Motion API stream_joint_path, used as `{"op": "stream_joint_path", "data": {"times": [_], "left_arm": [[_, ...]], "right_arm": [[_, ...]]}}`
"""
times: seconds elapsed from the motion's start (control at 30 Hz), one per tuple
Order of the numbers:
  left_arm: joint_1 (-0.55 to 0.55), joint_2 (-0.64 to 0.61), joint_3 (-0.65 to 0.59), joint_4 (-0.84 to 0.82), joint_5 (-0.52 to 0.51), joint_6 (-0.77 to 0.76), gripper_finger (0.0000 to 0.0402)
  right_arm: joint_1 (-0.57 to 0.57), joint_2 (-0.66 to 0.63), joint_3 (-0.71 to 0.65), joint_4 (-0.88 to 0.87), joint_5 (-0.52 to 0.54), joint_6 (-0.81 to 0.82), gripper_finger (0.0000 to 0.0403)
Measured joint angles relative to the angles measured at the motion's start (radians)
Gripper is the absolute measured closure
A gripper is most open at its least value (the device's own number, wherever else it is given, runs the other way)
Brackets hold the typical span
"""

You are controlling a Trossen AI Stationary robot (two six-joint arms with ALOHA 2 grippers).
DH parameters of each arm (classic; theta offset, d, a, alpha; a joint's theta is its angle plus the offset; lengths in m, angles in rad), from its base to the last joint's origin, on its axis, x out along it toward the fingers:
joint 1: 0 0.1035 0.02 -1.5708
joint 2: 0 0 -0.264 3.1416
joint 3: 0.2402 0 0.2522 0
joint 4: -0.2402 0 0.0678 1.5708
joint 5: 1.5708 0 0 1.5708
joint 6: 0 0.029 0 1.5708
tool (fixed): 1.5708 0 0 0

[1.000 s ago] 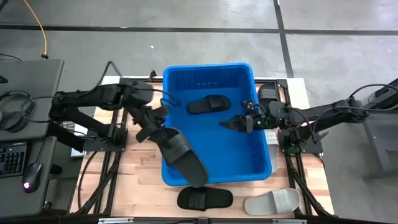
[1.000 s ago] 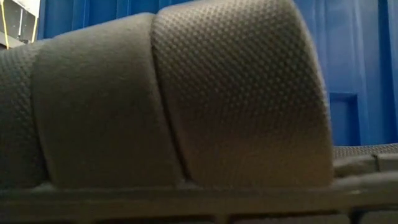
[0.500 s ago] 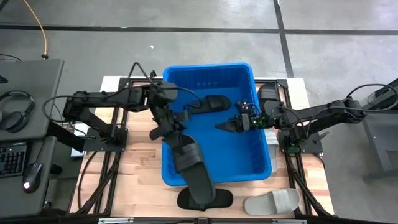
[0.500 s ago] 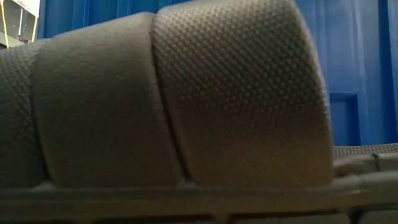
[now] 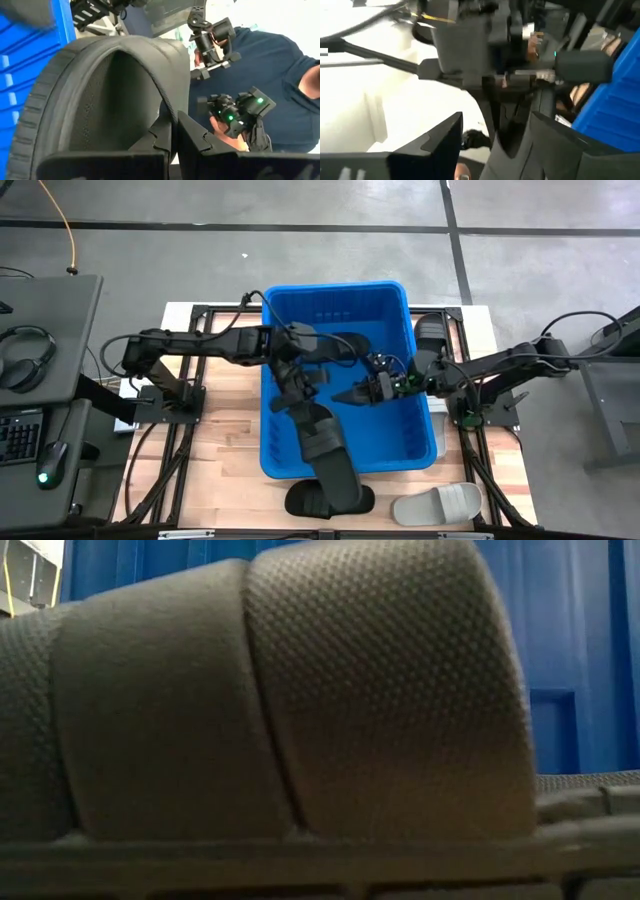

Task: Pick and place slides into bin
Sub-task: Put the black slide into the blue container

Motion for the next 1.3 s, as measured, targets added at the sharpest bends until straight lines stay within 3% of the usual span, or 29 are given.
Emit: {"op": "stream_joint_path", "data": {"times": [0.17, 0.37, 0.63, 1.3], "left_arm": [[-0.004, -0.004, 0.0, 0.003, 0.017, 0.007, 0.0401], [-0.008, -0.015, 0.0, 0.003, 0.077, 0.01, 0.0401], [-0.063, -0.029, 0.001, 0.066, 0.069, 0.004, 0.0401], [-0.046, 0.016, 0.002, 0.108, 0.102, -0.002, 0.0401]], "right_arm": [[0.0, 0.043, 0.07, -0.137, -0.08, -0.019, 0.0192], [0.004, 0.103, 0.14, -0.161, -0.166, -0.019, 0.0194], [-0.003, 0.113, 0.165, -0.202, -0.177, -0.018, 0.0197], [0.0, 0.112, 0.164, -0.198, -0.171, 0.044, 0.0197]]}}
